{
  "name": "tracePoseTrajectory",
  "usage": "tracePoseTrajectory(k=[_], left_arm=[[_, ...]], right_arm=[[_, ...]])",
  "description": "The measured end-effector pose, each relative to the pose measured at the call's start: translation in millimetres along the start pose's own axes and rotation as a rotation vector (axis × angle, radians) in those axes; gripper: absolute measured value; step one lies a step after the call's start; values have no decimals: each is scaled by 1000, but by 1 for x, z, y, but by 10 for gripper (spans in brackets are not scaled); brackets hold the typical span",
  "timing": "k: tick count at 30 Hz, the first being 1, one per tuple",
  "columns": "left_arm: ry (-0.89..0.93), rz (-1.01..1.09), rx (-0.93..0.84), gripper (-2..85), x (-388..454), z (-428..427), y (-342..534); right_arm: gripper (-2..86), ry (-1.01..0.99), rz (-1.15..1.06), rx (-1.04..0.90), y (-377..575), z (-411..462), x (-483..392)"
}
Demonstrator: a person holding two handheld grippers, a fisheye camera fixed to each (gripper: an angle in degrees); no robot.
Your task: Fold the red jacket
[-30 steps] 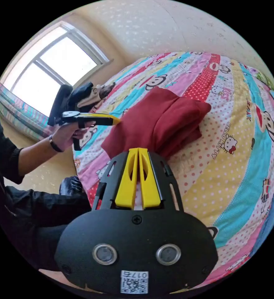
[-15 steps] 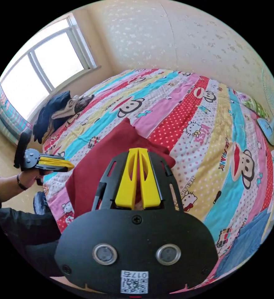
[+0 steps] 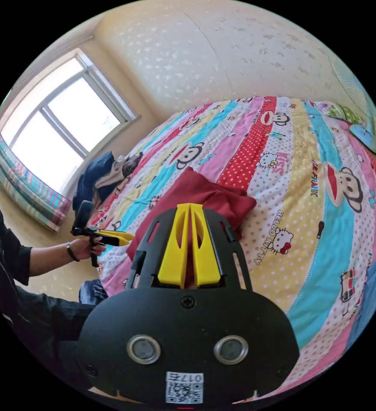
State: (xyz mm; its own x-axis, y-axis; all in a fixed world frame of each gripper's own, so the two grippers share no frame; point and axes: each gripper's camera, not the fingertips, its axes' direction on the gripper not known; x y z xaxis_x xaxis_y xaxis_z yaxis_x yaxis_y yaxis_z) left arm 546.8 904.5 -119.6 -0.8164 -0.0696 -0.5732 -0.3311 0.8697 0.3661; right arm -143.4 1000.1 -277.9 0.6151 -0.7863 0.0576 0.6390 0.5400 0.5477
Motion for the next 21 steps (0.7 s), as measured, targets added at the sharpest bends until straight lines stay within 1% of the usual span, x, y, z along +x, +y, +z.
tracePoseTrajectory(k=[3,6,8,9,10,11,13,15,17,19,20,21], left_arm=[[16,-24,-61,156,-21,7,6],[121,-85,-97,140,-41,26,13],[164,-197,-87,130,-57,34,15],[165,-227,-91,125,-60,35,15],[179,-267,-106,111,-64,34,14],[214,-289,-120,93,-66,31,10],[271,-340,-124,83,-69,20,6],[337,-372,-112,80,-69,6,3],[396,-359,-89,80,-61,-12,-3],[455,-359,-74,80,-57,-22,-8],[490,-359,-62,80,-55,-26,-12],[504,-359,-58,80,-54,-27,-13]], right_arm=[[9,-131,213,21,52,-17,2],[14,-286,461,62,104,-18,11],[21,-366,582,49,132,-6,19],[29,-451,703,63,151,2,27],[46,-584,827,139,171,9,37],[55,-668,887,184,181,15,42],[152,-976,1066,302,210,47,55],[214,-1118,1136,347,221,65,57],[237,-1118,1132,332,220,71,53],[264,-1055,1090,237,210,76,48],[272,-1049,1096,239,208,79,49],[295,-1039,1136,295,208,82,53]])
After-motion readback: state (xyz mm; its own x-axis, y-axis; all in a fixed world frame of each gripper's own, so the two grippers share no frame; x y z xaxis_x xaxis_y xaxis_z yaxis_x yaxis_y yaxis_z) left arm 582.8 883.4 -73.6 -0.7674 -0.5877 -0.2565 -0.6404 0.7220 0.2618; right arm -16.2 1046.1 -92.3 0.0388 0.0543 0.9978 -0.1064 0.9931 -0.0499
